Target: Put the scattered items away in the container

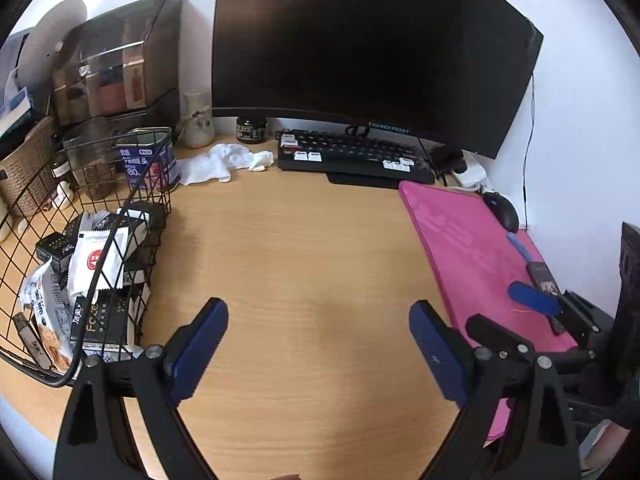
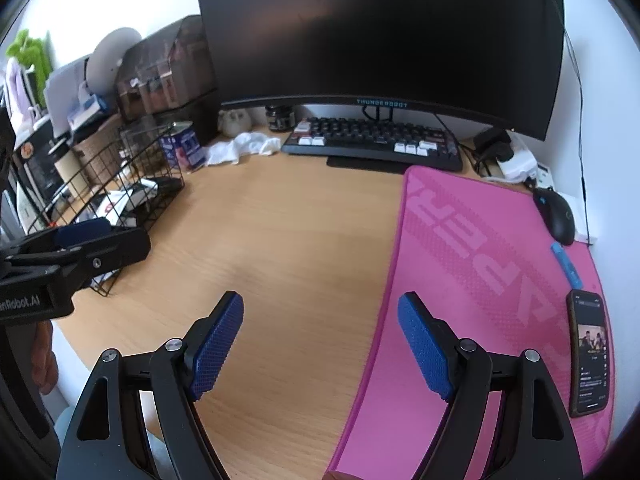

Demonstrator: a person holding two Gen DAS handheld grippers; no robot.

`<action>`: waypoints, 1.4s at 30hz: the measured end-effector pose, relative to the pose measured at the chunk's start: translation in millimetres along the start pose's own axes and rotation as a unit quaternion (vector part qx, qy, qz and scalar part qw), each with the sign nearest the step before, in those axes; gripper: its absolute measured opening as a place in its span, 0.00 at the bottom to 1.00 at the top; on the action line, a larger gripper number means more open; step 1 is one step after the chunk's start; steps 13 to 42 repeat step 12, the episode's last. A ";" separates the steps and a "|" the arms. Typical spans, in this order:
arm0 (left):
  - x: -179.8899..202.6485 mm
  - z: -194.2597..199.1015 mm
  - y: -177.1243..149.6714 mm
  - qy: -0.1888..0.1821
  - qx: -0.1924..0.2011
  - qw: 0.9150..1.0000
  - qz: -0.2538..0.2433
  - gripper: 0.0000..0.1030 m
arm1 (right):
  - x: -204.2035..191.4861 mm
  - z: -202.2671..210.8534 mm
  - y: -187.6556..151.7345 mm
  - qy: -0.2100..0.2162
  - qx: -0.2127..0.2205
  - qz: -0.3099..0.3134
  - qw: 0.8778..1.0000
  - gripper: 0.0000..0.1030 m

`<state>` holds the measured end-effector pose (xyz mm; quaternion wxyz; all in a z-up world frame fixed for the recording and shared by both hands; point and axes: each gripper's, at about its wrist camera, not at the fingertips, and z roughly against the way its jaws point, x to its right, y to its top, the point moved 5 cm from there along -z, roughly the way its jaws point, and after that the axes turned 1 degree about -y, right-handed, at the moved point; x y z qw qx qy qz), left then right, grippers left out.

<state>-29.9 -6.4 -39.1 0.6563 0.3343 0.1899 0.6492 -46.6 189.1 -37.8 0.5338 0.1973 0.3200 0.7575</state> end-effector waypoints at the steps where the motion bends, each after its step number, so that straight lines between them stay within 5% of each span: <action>1: 0.6 0.0 -0.3 -0.003 -0.001 1.000 0.001 0.89 | -0.2 -0.3 -0.4 0.000 0.000 0.000 1.000 0.77; 12: -0.5 -1.7 -1.9 0.032 -0.006 0.999 -0.007 0.89 | -1.1 -3.6 -2.4 0.000 -0.005 0.003 1.000 0.77; 42: -0.5 -1.7 -1.9 0.032 -0.006 0.999 -0.007 0.89 | -1.1 -3.6 -2.4 0.000 -0.005 0.003 1.000 0.77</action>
